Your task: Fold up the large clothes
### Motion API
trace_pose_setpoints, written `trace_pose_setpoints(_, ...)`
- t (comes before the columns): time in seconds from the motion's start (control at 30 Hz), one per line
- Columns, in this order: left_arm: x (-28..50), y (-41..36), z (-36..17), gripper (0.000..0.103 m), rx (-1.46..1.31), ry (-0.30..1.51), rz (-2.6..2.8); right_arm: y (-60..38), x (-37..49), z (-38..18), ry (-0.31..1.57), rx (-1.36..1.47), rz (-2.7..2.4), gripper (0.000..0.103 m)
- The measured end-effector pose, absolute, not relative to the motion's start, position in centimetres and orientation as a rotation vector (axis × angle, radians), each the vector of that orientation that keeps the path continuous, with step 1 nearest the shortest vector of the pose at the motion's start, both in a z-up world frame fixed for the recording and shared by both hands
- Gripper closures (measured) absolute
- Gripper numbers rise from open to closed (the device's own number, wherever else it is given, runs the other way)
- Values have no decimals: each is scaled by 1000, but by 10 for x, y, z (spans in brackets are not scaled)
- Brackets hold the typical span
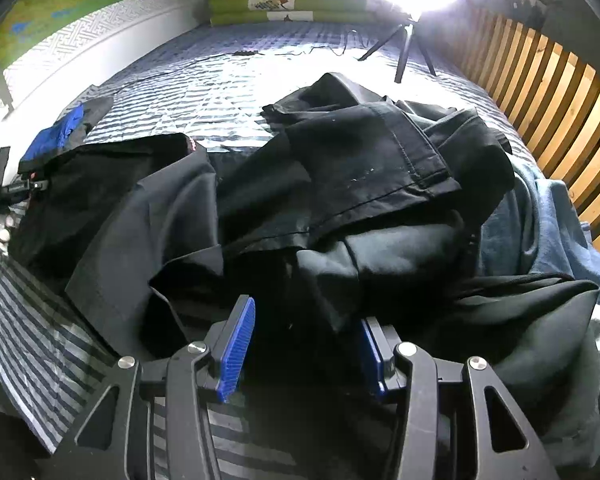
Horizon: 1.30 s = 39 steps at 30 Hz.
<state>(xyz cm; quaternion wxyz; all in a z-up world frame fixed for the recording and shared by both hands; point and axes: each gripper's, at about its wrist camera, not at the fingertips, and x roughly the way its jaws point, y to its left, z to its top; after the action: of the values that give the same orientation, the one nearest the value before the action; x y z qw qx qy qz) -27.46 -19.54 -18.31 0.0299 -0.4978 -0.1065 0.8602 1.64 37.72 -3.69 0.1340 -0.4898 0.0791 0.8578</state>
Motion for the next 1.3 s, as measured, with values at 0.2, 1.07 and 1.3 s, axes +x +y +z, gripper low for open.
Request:
trace_pose_setpoints(0.2,-258,-194,-156,73,-1538,-328,2706,383,18,-32,253,-1387,2491,58)
trace_pose_setpoints(1.07,-154,-279,-114,87,-1699,-331,2775,351,-61,-17,486,-1429,2799,39)
trace_pose_setpoints(1.3,-157,-275,-119,87,-1723,-281,2772,331,-147,-87,601,-1729,2705,39)
